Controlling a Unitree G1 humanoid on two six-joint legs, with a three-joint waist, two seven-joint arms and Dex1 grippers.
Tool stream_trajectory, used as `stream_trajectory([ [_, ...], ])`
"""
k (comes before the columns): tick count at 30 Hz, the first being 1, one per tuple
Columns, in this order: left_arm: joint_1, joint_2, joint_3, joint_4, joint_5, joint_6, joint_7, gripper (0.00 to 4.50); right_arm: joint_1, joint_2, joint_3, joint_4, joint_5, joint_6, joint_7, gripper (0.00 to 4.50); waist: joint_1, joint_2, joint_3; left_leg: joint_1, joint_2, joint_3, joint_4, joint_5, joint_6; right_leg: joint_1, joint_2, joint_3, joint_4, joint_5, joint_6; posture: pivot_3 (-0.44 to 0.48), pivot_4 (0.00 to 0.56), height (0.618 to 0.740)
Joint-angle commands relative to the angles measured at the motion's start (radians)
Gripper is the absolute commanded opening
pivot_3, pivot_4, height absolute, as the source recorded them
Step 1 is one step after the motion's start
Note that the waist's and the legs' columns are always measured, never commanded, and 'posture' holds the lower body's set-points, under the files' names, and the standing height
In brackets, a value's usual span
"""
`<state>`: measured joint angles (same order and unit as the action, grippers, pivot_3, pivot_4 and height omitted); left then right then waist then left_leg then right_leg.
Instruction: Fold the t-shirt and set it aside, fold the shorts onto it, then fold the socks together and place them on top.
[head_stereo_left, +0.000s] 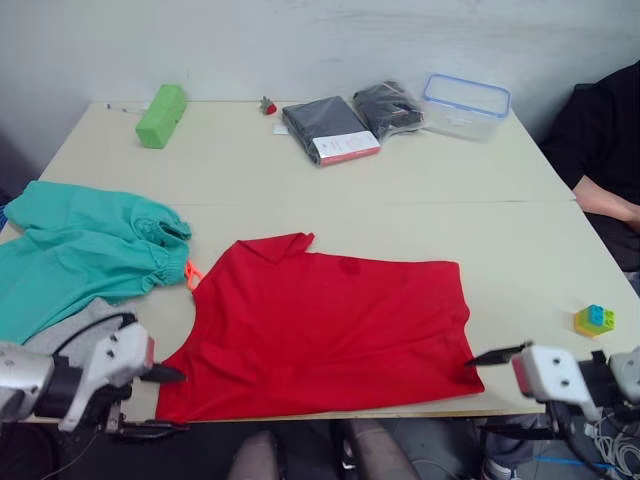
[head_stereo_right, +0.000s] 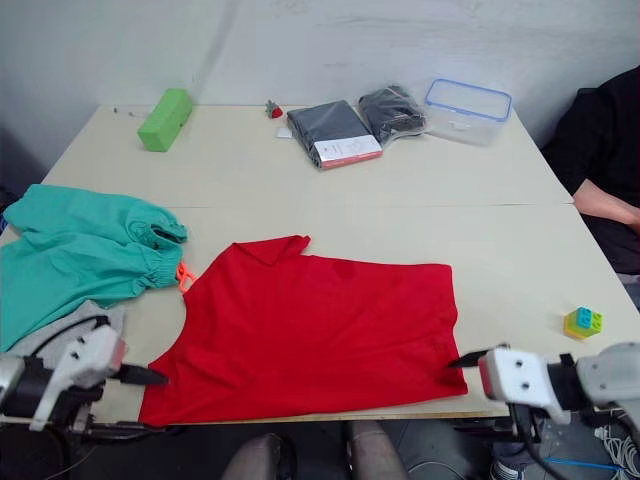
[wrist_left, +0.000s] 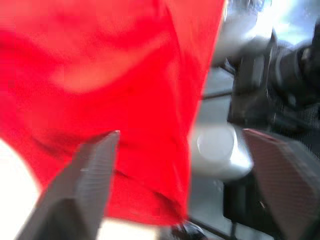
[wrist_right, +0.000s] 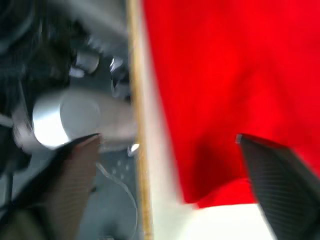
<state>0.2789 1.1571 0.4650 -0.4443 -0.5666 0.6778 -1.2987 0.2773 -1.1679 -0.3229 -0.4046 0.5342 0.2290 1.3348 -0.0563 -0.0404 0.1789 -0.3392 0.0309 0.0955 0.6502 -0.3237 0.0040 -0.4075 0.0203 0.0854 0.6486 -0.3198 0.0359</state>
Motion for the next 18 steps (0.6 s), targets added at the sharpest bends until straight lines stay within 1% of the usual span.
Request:
stream_trajectory([
  [1,-0.179,0.032,-0.063,0.083,-0.052,0.048,0.017,4.48,-0.125,-0.023,-0.030,0.008,0.162,0.173,-0.008,4.50,0.001,0.000,0.000,0.000,0.000,0.000,0.000,0.000,0.000,0.000,0.000,0.000,0.000,0.002,0.003,0.000,0.150,0.740],
  [3,-0.357,0.012,-0.184,0.169,0.002,0.047,0.066,4.48,-0.257,-0.007,0.027,0.067,0.162,0.234,-0.054,4.50,0.001,0.001,0.002,0.000,0.000,0.000,-0.001,0.000,-0.001,-0.001,0.000,-0.001,0.000,0.003,0.006,0.000,0.150,0.740],
  [5,-0.556,-0.041,-0.335,0.274,0.103,0.026,0.130,4.48,-0.402,0.028,0.111,0.148,0.100,0.267,-0.114,4.50,0.002,0.002,0.002,-0.003,0.000,0.000,-0.001,0.000,-0.001,-0.004,0.000,-0.001,0.000,0.004,0.007,0.000,0.150,0.740],
  [6,-0.634,-0.068,-0.395,0.322,0.152,0.010,0.153,4.48,-0.458,0.045,0.146,0.182,0.069,0.278,-0.139,4.50,0.004,0.002,0.003,-0.002,-0.001,0.000,-0.001,-0.001,-0.001,-0.003,0.000,-0.001,0.001,0.005,0.008,0.000,0.150,0.740],
  [7,-0.712,-0.101,-0.453,0.381,0.207,-0.014,0.175,4.48,-0.520,0.067,0.183,0.222,0.040,0.299,-0.170,4.50,0.004,0.002,0.003,-0.004,-0.001,0.000,0.001,-0.001,-0.001,-0.005,0.000,-0.001,0.003,0.005,0.008,0.000,0.150,0.740],
  [9,-0.846,-0.171,-0.540,0.500,0.290,-0.066,0.200,4.48,-0.624,0.116,0.245,0.305,-0.017,0.331,-0.225,4.50,0.004,0.002,0.002,-0.009,-0.002,-0.001,0.002,-0.001,-0.001,-0.009,0.000,-0.001,0.004,0.006,0.009,0.000,0.150,0.740],
  [10,-0.903,-0.208,-0.574,0.560,0.328,-0.102,0.213,4.48,-0.670,0.138,0.278,0.351,-0.057,0.342,-0.252,4.50,0.005,0.001,0.002,-0.015,-0.002,0.000,0.004,-0.001,-0.001,-0.014,0.000,-0.001,0.006,0.006,0.009,0.000,0.150,0.740],
  [13,-1.011,-0.290,-0.632,0.714,0.408,-0.196,0.236,4.48,-0.759,0.181,0.347,0.465,-0.155,0.341,-0.300,4.50,0.004,0.002,0.002,-0.040,-0.001,0.001,0.017,0.002,-0.007,-0.039,0.000,0.000,0.015,0.006,0.010,0.000,0.150,0.740],
  [15,-1.064,-0.335,-0.668,0.833,0.464,-0.269,0.252,4.48,-0.812,0.213,0.388,0.548,-0.215,0.332,-0.327,4.50,0.001,0.002,0.002,-0.043,0.000,0.001,0.018,0.002,-0.007,-0.042,0.000,0.000,0.018,0.006,0.010,0.000,0.150,0.740],
  [18,-1.111,-0.373,-0.690,0.960,0.515,-0.337,0.256,4.48,-0.869,0.253,0.418,0.635,-0.269,0.324,-0.344,4.50,0.000,0.002,0.002,-0.050,0.000,0.003,0.023,0.002,-0.007,-0.050,0.000,0.001,0.022,0.006,0.010,0.000,0.150,0.740],
])
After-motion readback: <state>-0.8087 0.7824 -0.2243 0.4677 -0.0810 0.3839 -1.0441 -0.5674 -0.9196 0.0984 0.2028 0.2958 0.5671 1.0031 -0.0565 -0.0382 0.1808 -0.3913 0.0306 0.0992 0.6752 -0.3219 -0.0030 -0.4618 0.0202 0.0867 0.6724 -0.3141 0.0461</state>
